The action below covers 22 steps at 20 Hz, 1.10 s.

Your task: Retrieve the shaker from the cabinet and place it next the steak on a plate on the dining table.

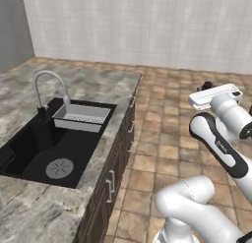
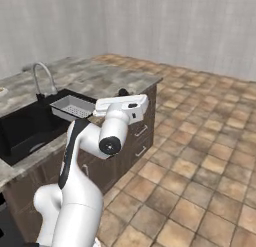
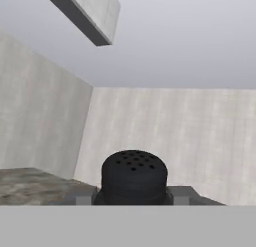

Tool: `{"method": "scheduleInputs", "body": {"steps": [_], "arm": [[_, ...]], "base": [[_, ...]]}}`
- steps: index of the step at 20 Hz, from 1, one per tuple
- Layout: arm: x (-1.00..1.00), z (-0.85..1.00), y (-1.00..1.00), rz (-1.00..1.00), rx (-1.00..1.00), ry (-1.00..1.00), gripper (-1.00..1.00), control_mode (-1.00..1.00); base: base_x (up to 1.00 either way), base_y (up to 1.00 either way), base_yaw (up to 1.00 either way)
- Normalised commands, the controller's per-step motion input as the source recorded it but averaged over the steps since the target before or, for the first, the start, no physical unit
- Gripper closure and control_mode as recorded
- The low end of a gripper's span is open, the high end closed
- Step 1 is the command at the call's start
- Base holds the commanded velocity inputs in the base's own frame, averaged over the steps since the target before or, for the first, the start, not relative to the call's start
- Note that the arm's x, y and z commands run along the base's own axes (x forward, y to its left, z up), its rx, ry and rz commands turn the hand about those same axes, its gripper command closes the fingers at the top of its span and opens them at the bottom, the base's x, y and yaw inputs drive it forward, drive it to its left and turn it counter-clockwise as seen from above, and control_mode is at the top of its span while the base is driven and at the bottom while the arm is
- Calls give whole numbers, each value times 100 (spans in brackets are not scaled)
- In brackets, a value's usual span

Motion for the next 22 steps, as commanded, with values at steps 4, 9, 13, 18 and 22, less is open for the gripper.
{"method": "scheduleInputs", "body": {"steps": [4, 9, 13, 18, 22], "arm": [[0, 0, 0, 0, 0, 0, 100, 100], [0, 0, 0, 0, 0, 0, 100, 100], [0, 0, 0, 0, 0, 0, 100, 100], [0, 0, 0, 0, 0, 0, 100, 100], [0, 0, 0, 0, 0, 0, 100, 100]], "base": [[12, 30, 39], [40, 14, 34], [74, -21, 14], [82, -27, 12], [100, -62, 7]]}}
